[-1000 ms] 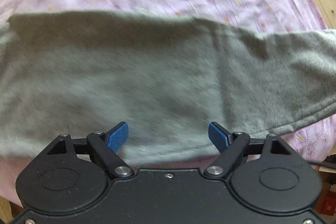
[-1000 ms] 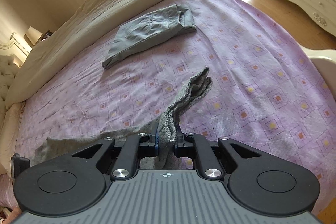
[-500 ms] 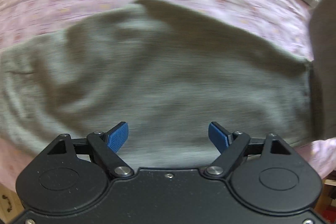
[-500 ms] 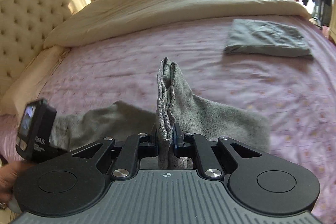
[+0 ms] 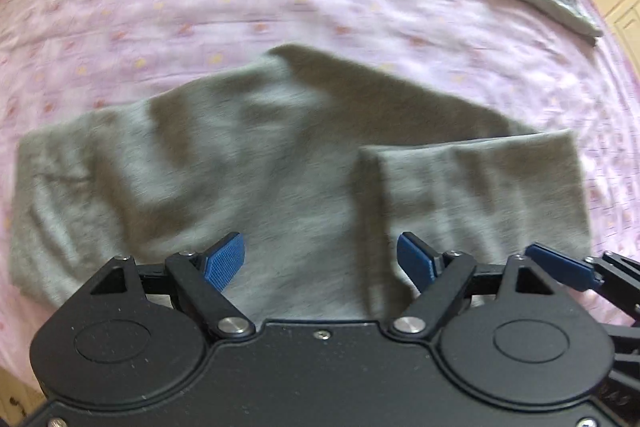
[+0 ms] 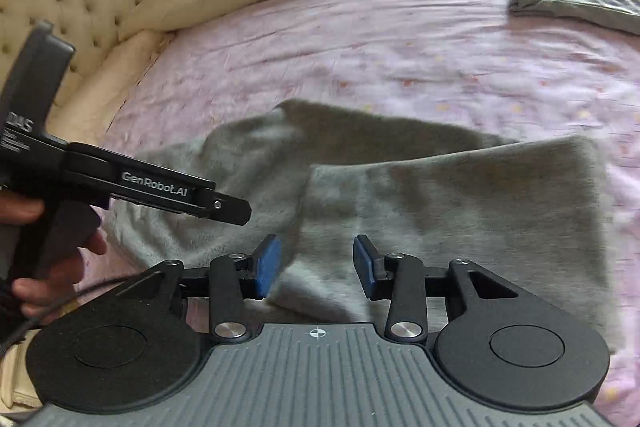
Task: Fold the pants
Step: 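Fold the lifted hem over the trousers with the right tool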
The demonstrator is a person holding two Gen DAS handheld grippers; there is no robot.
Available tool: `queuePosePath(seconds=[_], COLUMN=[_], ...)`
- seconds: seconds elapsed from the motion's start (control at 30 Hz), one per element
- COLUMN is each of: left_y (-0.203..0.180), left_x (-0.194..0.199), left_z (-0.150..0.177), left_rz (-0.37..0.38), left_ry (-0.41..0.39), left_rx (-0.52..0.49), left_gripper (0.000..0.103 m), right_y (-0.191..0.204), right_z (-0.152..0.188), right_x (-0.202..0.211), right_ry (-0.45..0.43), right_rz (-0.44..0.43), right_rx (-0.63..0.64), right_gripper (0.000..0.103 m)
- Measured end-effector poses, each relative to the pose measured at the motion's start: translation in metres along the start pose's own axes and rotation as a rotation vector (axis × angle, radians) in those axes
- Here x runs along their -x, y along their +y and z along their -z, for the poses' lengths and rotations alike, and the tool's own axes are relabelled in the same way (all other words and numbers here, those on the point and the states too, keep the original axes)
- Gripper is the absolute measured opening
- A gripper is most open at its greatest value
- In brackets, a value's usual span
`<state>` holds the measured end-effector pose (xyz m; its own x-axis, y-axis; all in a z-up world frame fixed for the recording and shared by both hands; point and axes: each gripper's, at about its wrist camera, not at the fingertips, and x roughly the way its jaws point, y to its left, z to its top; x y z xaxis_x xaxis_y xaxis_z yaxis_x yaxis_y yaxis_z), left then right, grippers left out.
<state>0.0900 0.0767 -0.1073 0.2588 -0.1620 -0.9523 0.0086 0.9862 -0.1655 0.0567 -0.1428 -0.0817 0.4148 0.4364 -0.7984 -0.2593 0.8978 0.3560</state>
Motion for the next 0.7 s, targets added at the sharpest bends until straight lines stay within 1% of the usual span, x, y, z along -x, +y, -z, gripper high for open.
queuePosePath(seconds=[0.07,0.1,0.17,0.2,0.23,0.3,0.37,0.4,0.47,0.5,0.53,0.63,0.67,0.7], left_y=[-0.015,-0.022,-0.036,-0.042,-0.048,-0.056,-0.061,-0.061,-0.059,-0.057,-0.055,-0.055,-0.056,-0.058], left_x=[-0.007,-0.012,-0.021,-0.027,-0.032,-0.045,-0.059,-0.065,-0.069,-0.070,-0.071,-0.070,-0.069,-0.066], left_z=[-0.002,-0.002,0.000,0.001,0.003,0.007,0.012,0.013,0.014,0.013,0.013,0.012,0.013,0.014], left_rz=[0.010,0.011,0.007,0.002,-0.004,-0.032,-0.099,-0.116,-0.117,-0.112,-0.111,-0.124,-0.131,-0.139], left_ry=[0.004,0.011,0.033,0.049,0.066,0.093,0.127,0.134,0.131,0.133,0.136,0.136,0.132,0.126], left_rx=[-0.013,-0.021,-0.038,-0.046,-0.055,-0.082,-0.107,-0.105,-0.065,-0.040,-0.018,0.011,0.012,0.010], left_gripper=[0.084,0.084,0.084,0.084,0.084,0.084,0.084,0.088,0.090,0.091,0.091,0.092,0.092,0.091], right_y=[-0.023,-0.035,-0.059,-0.070,-0.078,-0.095,-0.111,-0.119,-0.136,-0.145,-0.150,-0.152,-0.148,-0.142], right_z=[0.000,-0.001,-0.008,-0.012,-0.016,-0.023,-0.032,-0.037,-0.045,-0.048,-0.050,-0.051,-0.050,-0.048], right_x=[0.006,0.006,0.003,0.001,0.000,-0.005,-0.013,-0.020,-0.036,-0.043,-0.048,-0.047,-0.043,-0.038], right_ry=[-0.009,0.002,0.037,0.041,0.038,0.025,0.025,0.034,0.068,0.084,0.093,0.094,0.092,0.090], right_rz=[0.050,0.077,0.120,0.141,0.154,0.159,0.171,0.188,0.227,0.244,0.254,0.241,0.240,0.230], right_rx=[-0.030,-0.041,-0.062,-0.066,-0.067,-0.070,-0.080,-0.078,-0.076,-0.081,-0.082,-0.049,-0.027,0.001], right_gripper=[0.039,0.039,0.027,0.017,0.013,0.013,0.013,0.013,0.012,0.007,0.000,0.000,0.001,0.004])
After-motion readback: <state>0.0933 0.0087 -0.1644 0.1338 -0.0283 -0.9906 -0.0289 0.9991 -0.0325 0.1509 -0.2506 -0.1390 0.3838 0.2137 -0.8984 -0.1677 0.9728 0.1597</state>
